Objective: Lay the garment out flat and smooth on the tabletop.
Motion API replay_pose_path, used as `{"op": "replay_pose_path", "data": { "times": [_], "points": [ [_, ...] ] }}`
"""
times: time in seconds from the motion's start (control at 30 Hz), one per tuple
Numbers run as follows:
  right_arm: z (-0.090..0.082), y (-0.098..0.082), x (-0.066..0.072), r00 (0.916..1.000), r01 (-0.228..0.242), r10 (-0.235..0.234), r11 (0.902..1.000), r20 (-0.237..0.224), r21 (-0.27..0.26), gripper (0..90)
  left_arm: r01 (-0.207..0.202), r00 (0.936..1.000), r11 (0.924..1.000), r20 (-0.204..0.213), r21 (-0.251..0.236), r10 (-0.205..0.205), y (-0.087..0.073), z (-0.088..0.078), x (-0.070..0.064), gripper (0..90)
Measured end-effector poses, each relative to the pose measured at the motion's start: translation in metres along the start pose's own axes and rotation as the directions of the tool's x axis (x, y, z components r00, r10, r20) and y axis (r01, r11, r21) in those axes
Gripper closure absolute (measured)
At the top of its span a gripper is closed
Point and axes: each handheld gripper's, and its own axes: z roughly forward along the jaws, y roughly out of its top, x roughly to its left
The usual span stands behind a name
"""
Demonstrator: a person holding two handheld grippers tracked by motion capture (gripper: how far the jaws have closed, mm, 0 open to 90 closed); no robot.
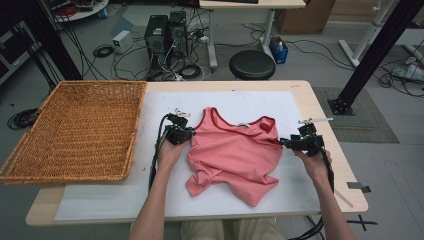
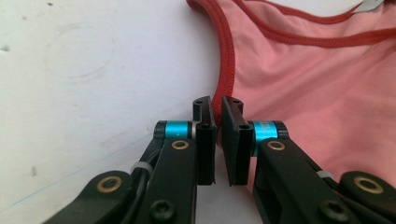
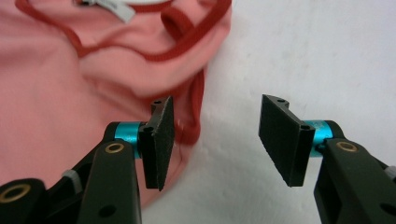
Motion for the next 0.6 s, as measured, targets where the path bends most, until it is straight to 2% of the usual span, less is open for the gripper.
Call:
{"op": "replay_pose_path", "data": {
  "times": [0.03,0.1,0.17,0.23,0.33,0.4,0.43,0.47,0.53,0.6],
  "points": [
    [0.000,-0.003,0.001,1.0000,-0.003,0.003,1.0000,-0.008,-0.002,45.9,-0.002,0.9997,1.0000,-0.022,-0.005,0.002,0.000,-0.002,0.000,84.3],
    [0.002,-0.007,0.003,0.9996,-0.002,0.001,1.0000,-0.029,-0.005,45.7,0.028,0.9995,0.9991,-0.015,-0.030,-0.028,0.000,-0.006,0.003,82.8],
    [0.006,-0.008,0.006,0.9997,0.014,-0.014,0.9999,-0.022,0.008,45.3,0.049,0.9988,0.9979,0.010,-0.042,-0.049,0.000,-0.006,0.004,69.3],
    [0.011,-0.007,0.009,0.9994,0.026,-0.025,0.9992,-0.023,0.031,45.1,0.035,0.9986,0.9991,0.041,-0.026,-0.034,-0.001,-0.003,0.001,63.9],
    [0.018,-0.006,0.016,0.9974,0.072,-0.072,0.9964,0.009,0.044,46.2,0.013,0.9987,0.9999,0.050,0.005,-0.013,-0.002,0.007,-0.004,60.6],
    [0.019,-0.005,0.018,0.9965,0.082,-0.082,0.9957,0.017,0.045,52.3,-0.014,0.9984,0.9991,0.055,0.040,0.012,-0.004,0.017,-0.010,60.9],
    [0.019,-0.005,0.018,0.9956,0.089,-0.090,0.9950,0.023,0.045,57.7,-0.032,0.9988,0.9992,0.038,0.023,0.031,-0.005,0.018,-0.013,61.3],
    [0.018,-0.005,0.019,0.9938,0.106,-0.107,0.9933,0.028,0.046,68.7,-0.039,0.9981,0.9990,0.049,0.020,0.038,-0.005,0.017,-0.014,66.8],
    [0.019,-0.006,0.018,0.9934,0.110,-0.108,0.9931,-0.037,0.042,82.2,-0.040,0.9982,0.9991,0.045,0.014,0.039,-0.007,0.015,-0.015,75.4],
    [0.018,-0.006,0.017,0.9933,0.101,-0.099,0.9939,-0.060,0.043,83.6,-0.017,0.9995,0.9998,0.028,0.004,0.017,-0.009,0.008,-0.011,81.5]
  ]
}}
